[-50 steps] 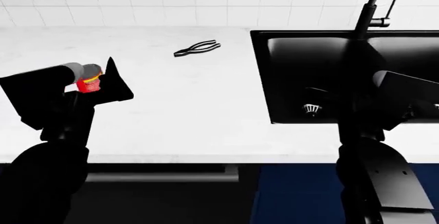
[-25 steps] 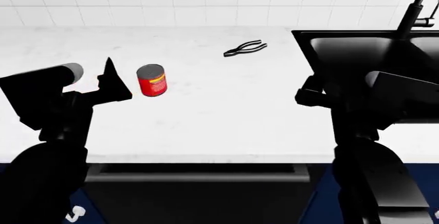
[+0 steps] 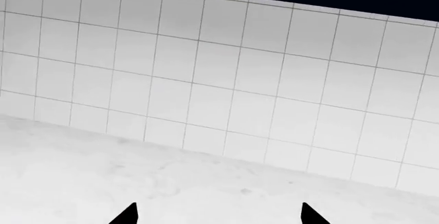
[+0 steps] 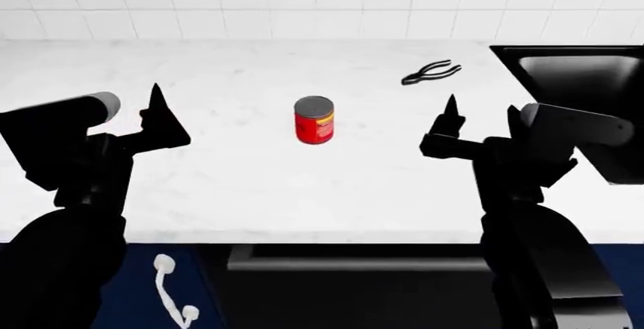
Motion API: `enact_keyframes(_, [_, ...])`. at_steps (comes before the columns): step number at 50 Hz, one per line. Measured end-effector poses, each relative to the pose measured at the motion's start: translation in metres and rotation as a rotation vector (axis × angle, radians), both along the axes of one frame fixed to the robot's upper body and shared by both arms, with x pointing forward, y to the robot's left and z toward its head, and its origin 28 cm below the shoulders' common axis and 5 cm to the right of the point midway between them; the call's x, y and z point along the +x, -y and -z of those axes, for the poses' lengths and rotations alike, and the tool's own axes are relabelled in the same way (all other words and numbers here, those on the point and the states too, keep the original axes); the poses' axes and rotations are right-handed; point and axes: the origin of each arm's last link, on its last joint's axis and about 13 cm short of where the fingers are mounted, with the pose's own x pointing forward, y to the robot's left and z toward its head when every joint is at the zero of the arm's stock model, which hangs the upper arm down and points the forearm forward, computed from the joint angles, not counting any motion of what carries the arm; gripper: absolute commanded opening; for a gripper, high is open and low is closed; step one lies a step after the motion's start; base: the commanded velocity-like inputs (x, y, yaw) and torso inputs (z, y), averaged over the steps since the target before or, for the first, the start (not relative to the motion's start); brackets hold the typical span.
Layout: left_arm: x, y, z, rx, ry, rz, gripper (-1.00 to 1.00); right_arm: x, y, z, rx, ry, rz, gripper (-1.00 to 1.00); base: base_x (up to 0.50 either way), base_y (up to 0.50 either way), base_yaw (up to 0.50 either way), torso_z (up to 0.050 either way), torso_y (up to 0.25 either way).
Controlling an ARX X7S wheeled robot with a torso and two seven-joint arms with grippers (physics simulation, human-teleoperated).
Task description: Pick the cans from the counter and place them in their designated side in the cabinet.
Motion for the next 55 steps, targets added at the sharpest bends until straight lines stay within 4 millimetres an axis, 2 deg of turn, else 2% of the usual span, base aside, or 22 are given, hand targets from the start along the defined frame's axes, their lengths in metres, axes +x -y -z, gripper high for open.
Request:
enact_keyframes(16, [0.0,-0.001,0.0,0.018,0.002,-0.007,1.0,0.002,-0.001,0.001,0.011,-0.021,-0.037,1.0,0.27,0.43,0.0,0.0,0.0])
enact_keyframes(30, [-0.001,0.0,0.0,0.024,0.004,-0.006,1.0,-0.002,-0.002,-0.006,-0.015,-0.05,-0.066,1.0,0.0,0.0,0.0,0.0,0.0])
enact_keyframes(43, [-0.001,0.001,0.002,0.023,0.0,-0.001,1.0,-0.018,0.002,-0.028,-0.028,-0.139,-0.158,1.0,0.0,0.0,0.0,0.0,0.0])
enact_keyframes(55, [-0.001,0.001,0.003,0.022,-0.003,0.004,1.0,-0.03,0.0,-0.033,-0.075,-0.229,-0.291,1.0,0.0,0.0,0.0,0.0,0.0])
